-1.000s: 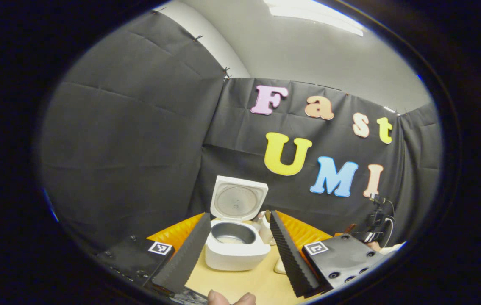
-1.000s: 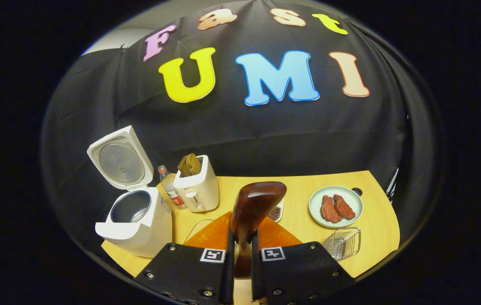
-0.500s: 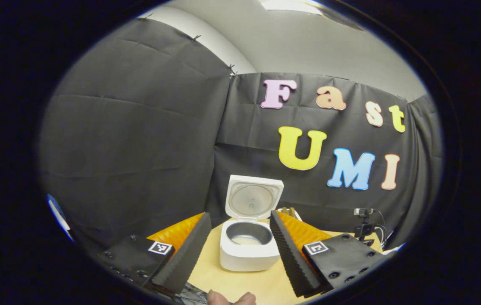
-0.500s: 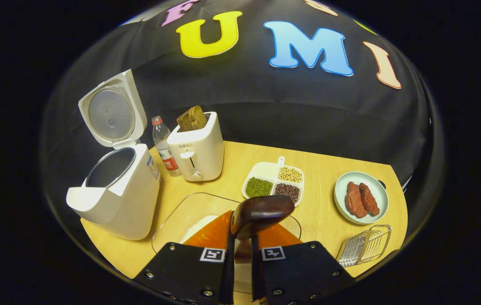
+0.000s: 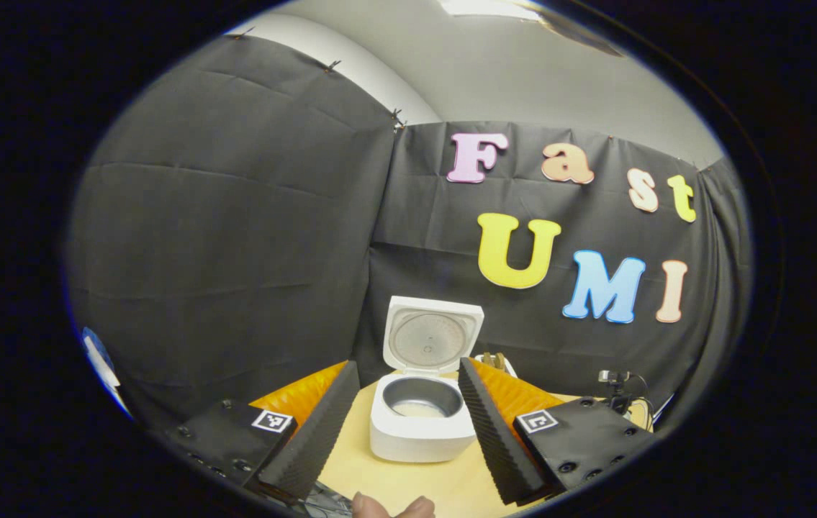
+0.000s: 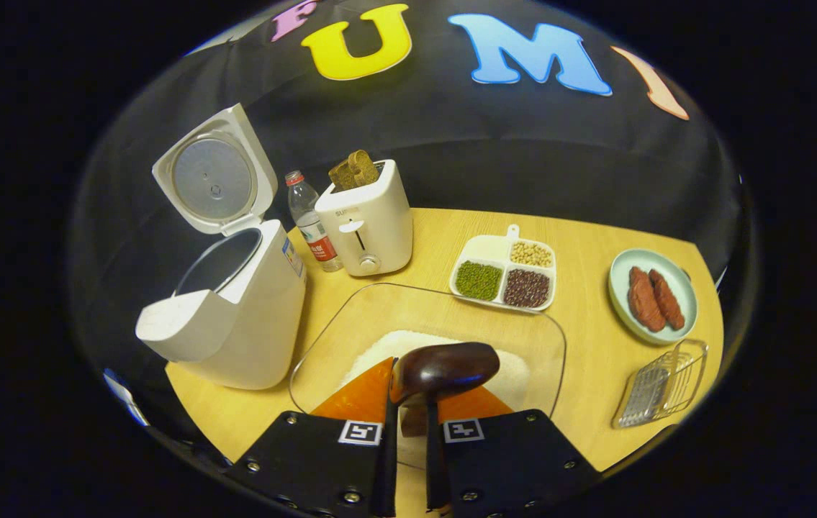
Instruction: Close the left gripper, press the button to open the rice cooker; take a wooden spoon from the chopstick holder with the right hand, scoop a spoonful of rice and pour it into the rice cooker, then put the wooden spoon back into the chopstick holder.
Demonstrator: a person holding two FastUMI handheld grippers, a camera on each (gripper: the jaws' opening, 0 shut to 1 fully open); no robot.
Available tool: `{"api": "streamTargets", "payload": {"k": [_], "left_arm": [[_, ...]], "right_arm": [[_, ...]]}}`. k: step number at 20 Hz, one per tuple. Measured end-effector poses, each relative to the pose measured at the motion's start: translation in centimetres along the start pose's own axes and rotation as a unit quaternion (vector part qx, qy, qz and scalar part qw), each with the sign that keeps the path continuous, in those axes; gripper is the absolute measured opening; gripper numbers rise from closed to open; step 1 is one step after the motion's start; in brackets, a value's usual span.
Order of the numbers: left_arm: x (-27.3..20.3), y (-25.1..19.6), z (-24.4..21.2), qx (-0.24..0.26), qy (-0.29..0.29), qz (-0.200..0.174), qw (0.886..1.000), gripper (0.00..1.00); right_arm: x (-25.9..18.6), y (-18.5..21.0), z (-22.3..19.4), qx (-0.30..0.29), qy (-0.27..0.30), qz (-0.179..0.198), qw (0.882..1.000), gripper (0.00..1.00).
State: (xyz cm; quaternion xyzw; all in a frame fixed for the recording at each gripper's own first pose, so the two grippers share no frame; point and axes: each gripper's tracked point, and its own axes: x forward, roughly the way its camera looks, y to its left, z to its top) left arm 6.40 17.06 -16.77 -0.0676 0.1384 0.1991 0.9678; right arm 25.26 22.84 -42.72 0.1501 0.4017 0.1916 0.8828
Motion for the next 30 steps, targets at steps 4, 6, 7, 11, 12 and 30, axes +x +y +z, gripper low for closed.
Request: {"api": "streamTargets", "payload": {"k": [4, 6, 7, 11, 12, 30], "left_arm": [[-0.1, 0.1, 0.1, 0.003, 0.0, 0.006, 1.0, 0.97], [-0.1, 0.2, 0.2, 0.006, 0.002, 0.007, 1.0, 0.97], [-0.2, 0.2, 0.3, 0.007, 0.0, 0.007, 1.0, 0.94], [0.1, 0.1, 0.8, 0.016, 0.0, 0.003, 1.0, 0.94], [0.4, 0.0, 0.8, 0.017, 0.002, 0.002, 1.0, 0.93], [0.5, 0.5, 2.2, 0.035, -0.006, -0.004, 0.999, 0.94]], "right_arm": [[0.6, 1.0, 0.4, 0.113, 0.004, 0.028, 0.993, 0.17], [0.7, 0.7, 0.7, 0.177, 0.004, 0.04, 0.983, 0.17], [0.7, 0.6, 0.7, 0.207, 0.003, 0.048, 0.977, 0.17], [-0.1, -0.4, 1.3, 0.287, -0.008, 0.072, 0.955, 0.17], [-0.3, -0.6, 1.6, 0.307, -0.012, 0.08, 0.948, 0.17], [-7.3, 4.8, 12.4, 0.388, -0.102, 0.192, 0.896, 0.17]]}}
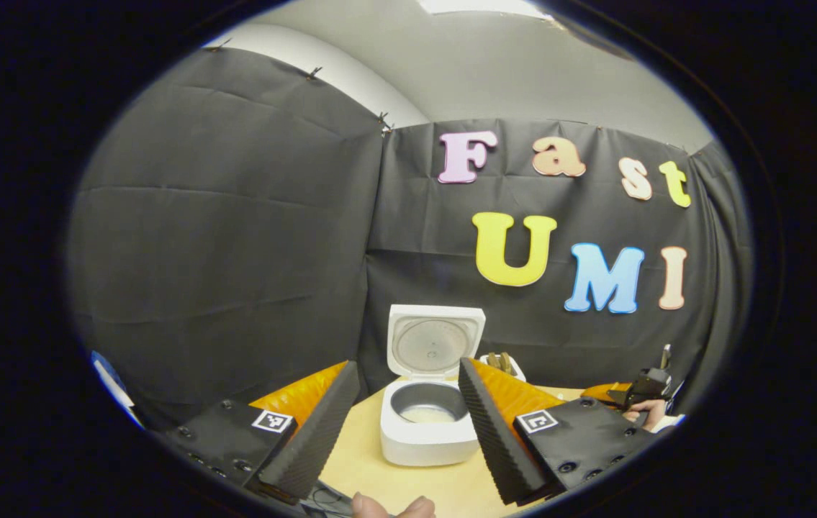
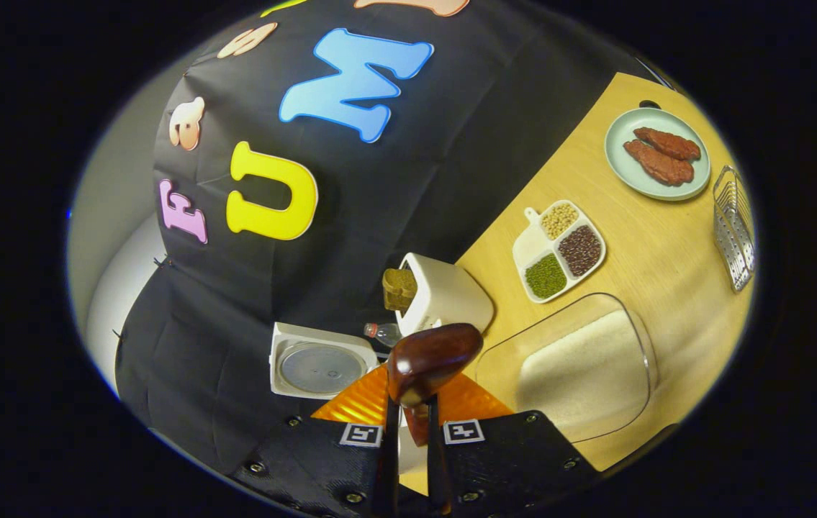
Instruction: Close the left gripper, press the button to open the rice cooker; take a wooden spoon from the chopstick holder with the right hand, scoop a spoonful of rice and pour it into the rice cooker, then put the wooden spoon back into the chopstick holder.
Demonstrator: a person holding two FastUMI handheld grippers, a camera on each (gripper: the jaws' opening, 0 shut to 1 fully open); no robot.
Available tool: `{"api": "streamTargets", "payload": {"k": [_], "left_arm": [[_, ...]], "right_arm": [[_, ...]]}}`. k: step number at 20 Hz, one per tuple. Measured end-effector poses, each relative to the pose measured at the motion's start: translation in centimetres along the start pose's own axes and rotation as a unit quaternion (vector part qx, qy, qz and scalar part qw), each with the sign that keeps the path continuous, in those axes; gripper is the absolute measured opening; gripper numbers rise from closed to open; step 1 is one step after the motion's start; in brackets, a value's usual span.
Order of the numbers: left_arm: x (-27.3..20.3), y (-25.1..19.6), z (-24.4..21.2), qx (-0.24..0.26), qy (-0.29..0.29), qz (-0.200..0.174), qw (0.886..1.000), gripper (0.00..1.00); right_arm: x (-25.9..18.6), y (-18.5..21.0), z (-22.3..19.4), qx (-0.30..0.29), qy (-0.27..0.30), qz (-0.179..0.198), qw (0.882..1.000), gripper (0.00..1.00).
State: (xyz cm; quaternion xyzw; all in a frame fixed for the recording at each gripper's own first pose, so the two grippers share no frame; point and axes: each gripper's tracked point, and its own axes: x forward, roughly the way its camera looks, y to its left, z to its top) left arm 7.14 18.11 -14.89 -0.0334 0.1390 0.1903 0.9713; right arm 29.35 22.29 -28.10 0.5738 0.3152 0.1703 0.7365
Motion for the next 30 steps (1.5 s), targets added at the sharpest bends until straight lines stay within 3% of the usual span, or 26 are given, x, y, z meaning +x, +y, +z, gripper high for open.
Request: {"api": "streamTargets", "payload": {"k": [6, 12, 14, 18, 20, 23, 24, 25, 26, 28, 29, 30], "left_arm": [[-1.0, 2.3, -0.1, -0.005, -0.001, 0.016, 1.0, 0.94], [-1.9, 5.4, -0.5, -0.014, 0.006, 0.043, 0.999, 0.94], [-2.0, 6.3, -0.9, -0.012, 0.008, 0.053, 0.999, 0.94], [-2.3, 7.3, -1.2, -0.009, 0.014, 0.071, 0.997, 0.94], [-2.3, 7.5, -1.4, -0.016, 0.016, 0.077, 0.997, 0.94], [-2.0, 8.2, -2.2, -0.022, 0.021, 0.083, 0.996, 0.94], [-1.9, 8.4, -2.4, -0.024, 0.02, 0.085, 0.996, 1.0], [-2.0, 8.7, -2.5, -0.026, 0.019, 0.087, 0.996, 1.0], [-2.0, 9.0, -2.4, -0.029, 0.02, 0.089, 0.995, 0.94], [-2.5, 9.9, -2.5, -0.038, 0.021, 0.093, 0.995, 0.97], [-2.6, 10.0, -2.5, -0.042, 0.02, 0.094, 0.995, 0.93], [-2.7, 10.2, -2.4, -0.042, 0.019, 0.095, 0.994, 0.97]], "right_arm": [[4.0, 7.7, -4.1, -0.014, 0.027, 0.049, 0.998, 0.17], [12.3, 11.3, -9.5, -0.044, 0.059, 0.047, 0.996, 0.16], [14.8, 11.3, -10.7, -0.089, 0.061, 0.028, 0.994, 0.16], [18.7, 11.0, -14.2, -0.207, 0.081, 0.003, 0.975, 0.17], [19.3, 10.1, -15.6, -0.272, 0.09, -0.008, 0.958, 0.16], [20.3, 8.9, -17.2, -0.378, 0.104, -0.019, 0.92, 0.16], [20.5, 8.7, -17.5, -0.411, 0.105, -0.017, 0.906, 0.16], [20.6, 8.6, -18.0, -0.444, 0.104, -0.013, 0.89, 0.16], [20.9, 8.5, -18.5, -0.478, 0.103, -0.007, 0.872, 0.16], [20.9, 8.2, -19.1, -0.544, 0.099, 0.003, 0.834, 0.17], [20.5, 8.7, -19.2, -0.572, 0.096, 0.011, 0.815, 0.17], [20.4, 9.1, -19.5, -0.603, 0.087, 0.019, 0.792, 0.17]]}}
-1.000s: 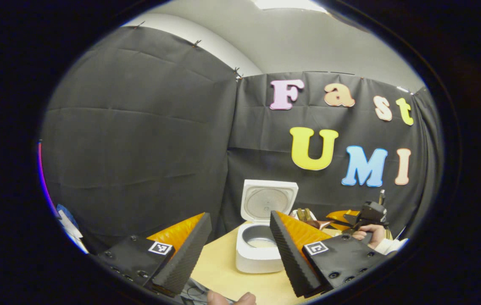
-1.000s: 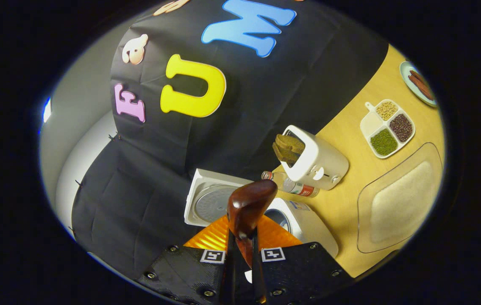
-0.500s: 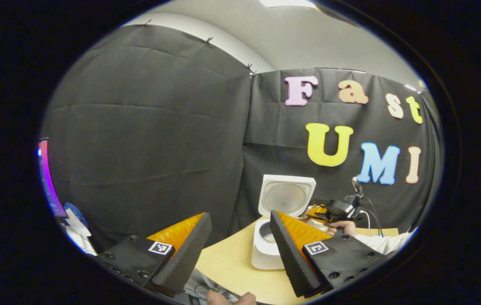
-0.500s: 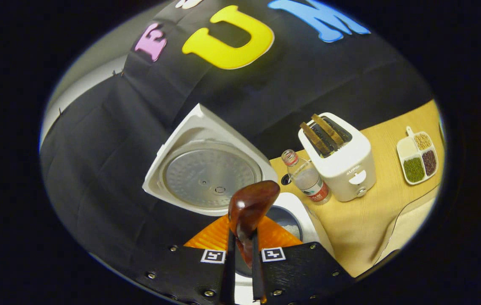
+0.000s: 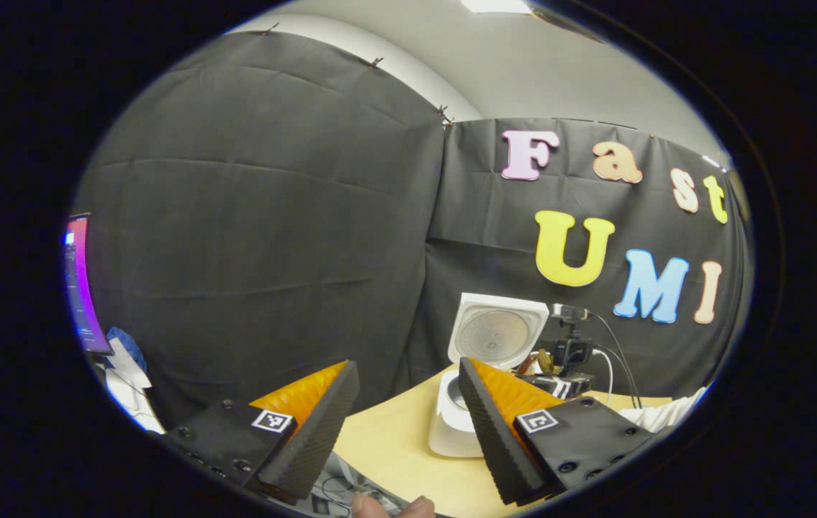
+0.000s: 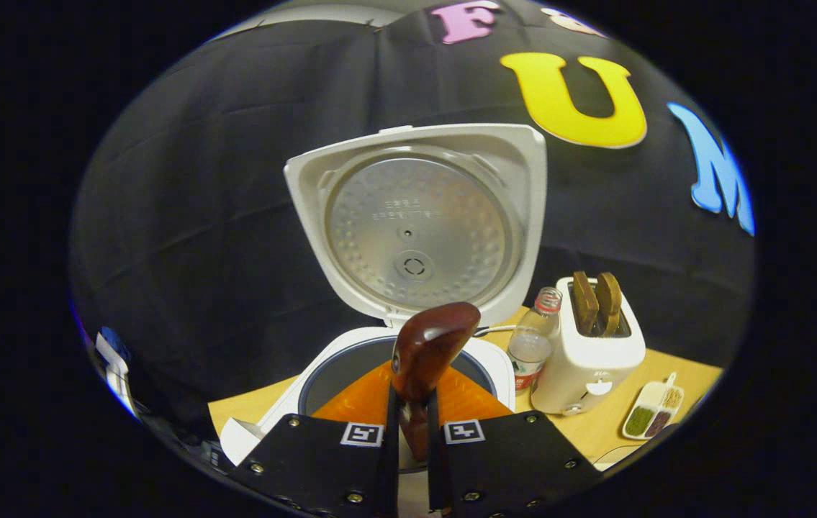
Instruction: Close the left gripper, press the button to open the rice cooker; take a wooden spoon from the chopstick holder with the right hand, scoop a spoonful of rice and pour it into the rice cooker, then put the wooden spoon back into the chopstick holder.
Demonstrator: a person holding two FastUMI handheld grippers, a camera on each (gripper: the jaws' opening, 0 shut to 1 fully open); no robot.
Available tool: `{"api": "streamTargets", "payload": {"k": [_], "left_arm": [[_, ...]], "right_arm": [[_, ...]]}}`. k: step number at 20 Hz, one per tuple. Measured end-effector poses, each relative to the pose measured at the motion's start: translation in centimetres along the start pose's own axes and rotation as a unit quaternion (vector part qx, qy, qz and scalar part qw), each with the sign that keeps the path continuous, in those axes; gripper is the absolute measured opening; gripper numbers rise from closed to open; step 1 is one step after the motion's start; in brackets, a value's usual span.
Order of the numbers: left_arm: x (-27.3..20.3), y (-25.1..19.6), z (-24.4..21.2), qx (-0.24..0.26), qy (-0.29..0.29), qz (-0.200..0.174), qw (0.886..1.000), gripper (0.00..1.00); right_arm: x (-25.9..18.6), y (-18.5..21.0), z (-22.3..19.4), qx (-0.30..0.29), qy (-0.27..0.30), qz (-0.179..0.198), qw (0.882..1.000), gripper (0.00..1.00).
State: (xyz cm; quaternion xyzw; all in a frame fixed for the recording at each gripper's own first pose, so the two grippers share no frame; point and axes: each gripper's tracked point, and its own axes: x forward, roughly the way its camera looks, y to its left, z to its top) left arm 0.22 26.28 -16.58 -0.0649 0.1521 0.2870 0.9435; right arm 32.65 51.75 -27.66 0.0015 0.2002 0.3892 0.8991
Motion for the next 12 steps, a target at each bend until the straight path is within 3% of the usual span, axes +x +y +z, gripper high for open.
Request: {"api": "streamTargets", "payload": {"k": [1, 3, 7, 8, 10, 12], "left_arm": [[0.0, 0.1, -0.3, 0.0, 0.0, 0.0, 1.0, 0.93], [0.0, 0.4, -0.2, -0.002, -0.001, 0.0, 1.0, 0.97], [-0.5, 1.5, 0.1, -0.007, -0.006, 0.004, 1.0, 0.97], [-0.7, 1.9, 0.0, -0.008, -0.006, 0.005, 1.0, 0.93], [-1.0, 2.2, 0.0, -0.009, -0.008, 0.008, 1.0, 0.93], [-1.5, 2.5, 0.4, -0.01, -0.012, 0.01, 1.0, 0.93]], "right_arm": [[-0.1, 0.4, 0.2, -0.04, -0.006, -0.002, 0.999, 0.16], [-0.5, 1.3, 0.5, -0.116, -0.019, -0.002, 0.993, 0.16], [-1.8, 2.8, 1.7, -0.263, -0.061, -0.029, 0.962, 0.16], [-2.2, 3.2, 2.2, -0.29, -0.073, -0.039, 0.954, 0.16], [-2.4, 3.2, 2.6, -0.316, -0.083, -0.051, 0.944, 0.16], [-2.6, 3.2, 2.7, -0.294, -0.079, -0.05, 0.951, 0.16]]}}
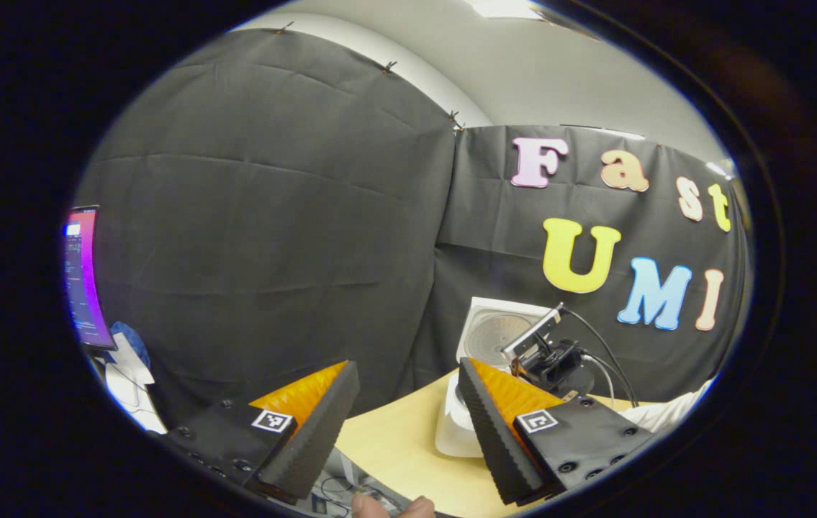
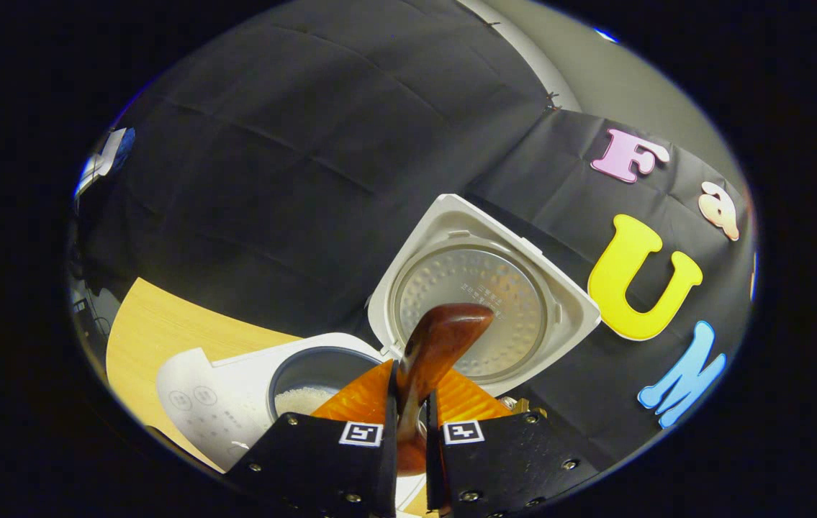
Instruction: Close the left gripper, press the button to open the rice cooker; take a wooden spoon from the chopstick holder with the right hand, scoop a spoonful of rice and pour it into the rice cooker, then put the wooden spoon back into the chopstick holder.
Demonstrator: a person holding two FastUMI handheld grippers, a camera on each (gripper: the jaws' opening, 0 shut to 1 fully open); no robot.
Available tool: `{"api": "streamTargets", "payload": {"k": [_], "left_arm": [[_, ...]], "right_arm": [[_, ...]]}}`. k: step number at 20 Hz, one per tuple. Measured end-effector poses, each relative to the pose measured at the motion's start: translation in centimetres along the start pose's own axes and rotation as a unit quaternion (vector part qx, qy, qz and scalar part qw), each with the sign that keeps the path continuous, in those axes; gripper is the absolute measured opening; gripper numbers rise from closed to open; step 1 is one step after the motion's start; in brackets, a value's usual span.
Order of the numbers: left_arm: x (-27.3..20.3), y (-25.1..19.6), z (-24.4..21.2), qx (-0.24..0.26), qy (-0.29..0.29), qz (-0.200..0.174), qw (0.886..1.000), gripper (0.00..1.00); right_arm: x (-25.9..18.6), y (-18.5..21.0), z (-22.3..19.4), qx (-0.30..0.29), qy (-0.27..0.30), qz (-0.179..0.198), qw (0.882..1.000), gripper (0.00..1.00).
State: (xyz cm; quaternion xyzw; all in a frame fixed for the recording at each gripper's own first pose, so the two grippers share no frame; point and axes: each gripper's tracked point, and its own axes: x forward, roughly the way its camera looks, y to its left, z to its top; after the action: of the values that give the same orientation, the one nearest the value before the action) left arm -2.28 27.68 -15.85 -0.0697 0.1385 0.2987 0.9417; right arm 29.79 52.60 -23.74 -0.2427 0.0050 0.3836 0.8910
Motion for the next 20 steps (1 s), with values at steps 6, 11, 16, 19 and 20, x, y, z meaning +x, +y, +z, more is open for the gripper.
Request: {"api": "streamTargets", "payload": {"k": [6, 11, 16, 19, 20], "left_arm": [[-1.9, 1.4, 0.9, -0.015, -0.019, -0.011, 1.0, 0.94], [-2.5, 0.5, 2.2, -0.03, -0.044, -0.044, 0.998, 0.94], [-2.8, -0.2, 1.9, -0.048, -0.051, -0.095, 0.993, 0.94], [-2.9, -1.3, 1.6, -0.045, -0.051, -0.132, 0.989, 0.94], [-3.0, -1.8, 1.4, -0.048, -0.049, -0.146, 0.987, 0.94]], "right_arm": [[-0.9, -2.2, 0.3, 0.205, 0.041, -0.01, 0.978, 0.17], [-2.5, -6.1, 0.8, 0.399, 0.046, -0.025, 0.916, 0.2], [-8.0, -9.8, 1.1, 0.505, 0.036, -0.043, 0.861, 0.17], [-13.0, -12.7, -0.1, 0.547, 0.034, -0.078, 0.833, 0.17], [-14.5, -13.6, -1.0, 0.549, 0.034, -0.095, 0.83, 0.16]]}}
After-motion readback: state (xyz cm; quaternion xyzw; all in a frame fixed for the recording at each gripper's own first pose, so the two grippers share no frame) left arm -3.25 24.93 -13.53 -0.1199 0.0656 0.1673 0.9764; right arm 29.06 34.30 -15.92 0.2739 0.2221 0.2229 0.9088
